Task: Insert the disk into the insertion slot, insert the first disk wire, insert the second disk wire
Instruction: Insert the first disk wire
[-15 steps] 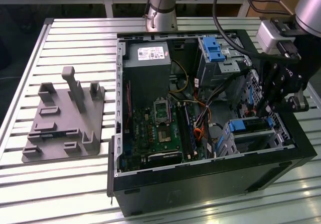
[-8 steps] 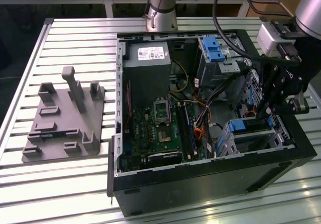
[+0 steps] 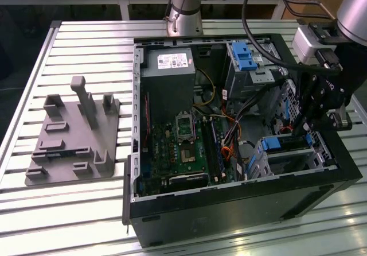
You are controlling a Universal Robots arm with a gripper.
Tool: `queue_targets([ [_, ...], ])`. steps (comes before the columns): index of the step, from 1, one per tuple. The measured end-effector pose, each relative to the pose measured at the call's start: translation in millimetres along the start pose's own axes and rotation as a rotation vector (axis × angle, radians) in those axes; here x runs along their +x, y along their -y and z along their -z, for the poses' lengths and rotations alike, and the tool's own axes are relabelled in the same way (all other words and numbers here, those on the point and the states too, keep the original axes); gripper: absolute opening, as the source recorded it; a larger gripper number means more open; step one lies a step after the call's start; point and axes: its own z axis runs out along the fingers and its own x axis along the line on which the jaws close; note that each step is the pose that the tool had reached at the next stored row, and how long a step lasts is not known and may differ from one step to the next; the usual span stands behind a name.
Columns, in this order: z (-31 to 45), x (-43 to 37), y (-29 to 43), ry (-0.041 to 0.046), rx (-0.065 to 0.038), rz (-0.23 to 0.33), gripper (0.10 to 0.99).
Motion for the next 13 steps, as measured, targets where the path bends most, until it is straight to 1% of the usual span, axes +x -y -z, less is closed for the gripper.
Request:
queue_targets([
  [13,-3.7,0.6,0.0,-0.001,0.0,0.0,0.176],
])
